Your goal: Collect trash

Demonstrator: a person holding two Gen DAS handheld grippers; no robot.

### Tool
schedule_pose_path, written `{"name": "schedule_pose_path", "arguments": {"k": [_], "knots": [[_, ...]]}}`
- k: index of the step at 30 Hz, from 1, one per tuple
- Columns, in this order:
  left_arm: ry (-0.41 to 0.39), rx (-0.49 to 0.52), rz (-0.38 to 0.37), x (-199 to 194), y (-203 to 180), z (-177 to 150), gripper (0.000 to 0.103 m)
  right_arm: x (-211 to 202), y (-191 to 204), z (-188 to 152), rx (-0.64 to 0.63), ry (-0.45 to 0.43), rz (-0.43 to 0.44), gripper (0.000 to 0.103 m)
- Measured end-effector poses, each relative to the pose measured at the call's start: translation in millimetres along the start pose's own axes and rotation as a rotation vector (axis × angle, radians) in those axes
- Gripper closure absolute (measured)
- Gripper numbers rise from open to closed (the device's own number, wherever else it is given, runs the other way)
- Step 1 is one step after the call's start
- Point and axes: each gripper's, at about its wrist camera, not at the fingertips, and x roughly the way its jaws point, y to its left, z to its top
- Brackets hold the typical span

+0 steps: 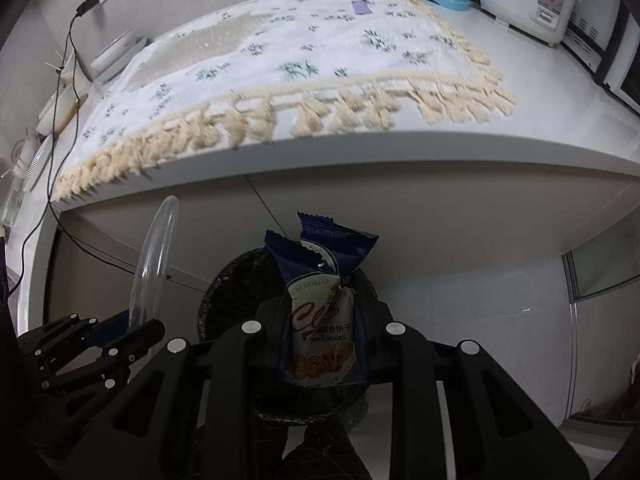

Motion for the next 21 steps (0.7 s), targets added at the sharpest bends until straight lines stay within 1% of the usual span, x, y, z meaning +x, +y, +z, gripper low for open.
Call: {"name": "schedule_pose_path", "arguments": {"k": [3, 4, 6, 14, 21], "knots": [[0.008, -0.006, -0.034, 16.0, -0.3, -3.1, 0.078, 13.0, -7.2, -7.4, 0.012, 0.025, -0.001, 0.08], [0.005, 0.008, -0.039, 21.6, -3.1, -4.1, 0.078, 17.1, -9.1, -9.6, 0.013, 0.033, 0.0, 0.08], [0.003, 0.029, -0.039, 30.7, -7.3, -5.4, 0.078, 24.2, -12.5, -13.8, 0.017, 0.048, -0.005, 0.08], [0.053, 0.043, -0.061, 70.3, -12.1, -10.6, 0.078, 43.1, -28.8, -29.8, 0.042, 0.075, -0.002, 0.08], [0.092, 0.057, -0.024, 108.8, -15.5, -16.3, 0.078, 50.5, -40.5, -34.3, 0.061, 0.085, -0.018, 0.08]]}}
